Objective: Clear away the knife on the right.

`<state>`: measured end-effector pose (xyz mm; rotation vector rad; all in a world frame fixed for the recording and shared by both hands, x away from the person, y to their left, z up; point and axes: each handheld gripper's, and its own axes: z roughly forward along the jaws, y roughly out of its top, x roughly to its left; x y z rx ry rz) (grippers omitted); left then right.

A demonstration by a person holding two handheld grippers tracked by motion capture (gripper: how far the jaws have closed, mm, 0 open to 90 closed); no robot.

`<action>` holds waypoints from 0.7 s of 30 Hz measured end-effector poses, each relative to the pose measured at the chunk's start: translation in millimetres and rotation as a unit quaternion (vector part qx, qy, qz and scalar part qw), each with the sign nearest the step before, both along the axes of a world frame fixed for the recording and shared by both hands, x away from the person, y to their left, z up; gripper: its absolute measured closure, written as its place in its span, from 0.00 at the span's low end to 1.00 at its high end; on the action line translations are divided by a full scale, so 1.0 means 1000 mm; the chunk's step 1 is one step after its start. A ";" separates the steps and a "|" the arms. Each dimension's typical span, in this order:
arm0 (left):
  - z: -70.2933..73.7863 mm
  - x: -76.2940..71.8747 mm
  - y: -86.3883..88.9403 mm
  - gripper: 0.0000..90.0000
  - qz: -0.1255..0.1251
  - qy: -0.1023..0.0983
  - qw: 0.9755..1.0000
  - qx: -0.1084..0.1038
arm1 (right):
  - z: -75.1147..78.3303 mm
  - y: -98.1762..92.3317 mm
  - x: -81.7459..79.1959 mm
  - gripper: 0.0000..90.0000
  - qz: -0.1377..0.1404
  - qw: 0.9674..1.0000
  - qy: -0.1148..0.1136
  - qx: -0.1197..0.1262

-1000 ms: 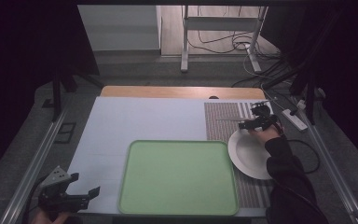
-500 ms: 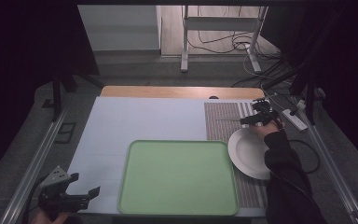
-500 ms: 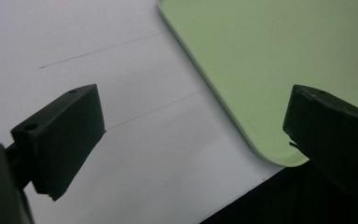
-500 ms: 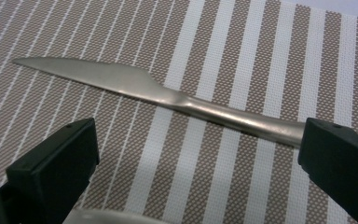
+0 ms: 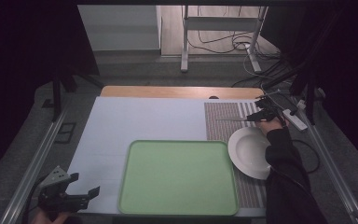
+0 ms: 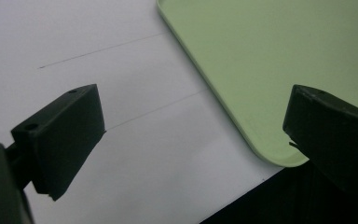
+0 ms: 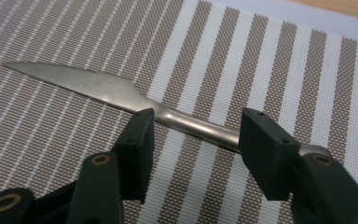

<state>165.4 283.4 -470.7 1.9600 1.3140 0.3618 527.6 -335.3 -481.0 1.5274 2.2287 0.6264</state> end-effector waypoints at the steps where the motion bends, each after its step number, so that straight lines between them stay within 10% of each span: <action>1: 0.000 0.000 0.000 0.06 0.000 0.000 1.000 0.000 | 0.000 -0.001 0.001 0.64 0.003 1.000 0.002 0.001; 8: 0.000 0.000 0.000 0.06 0.000 0.000 1.000 -0.001 | -0.001 -0.007 0.012 1.00 0.007 1.000 0.009 -0.014; 21: 0.000 0.000 0.000 0.06 0.001 0.000 1.000 -0.003 | -0.013 -0.019 0.024 1.00 -0.032 0.999 0.011 -0.031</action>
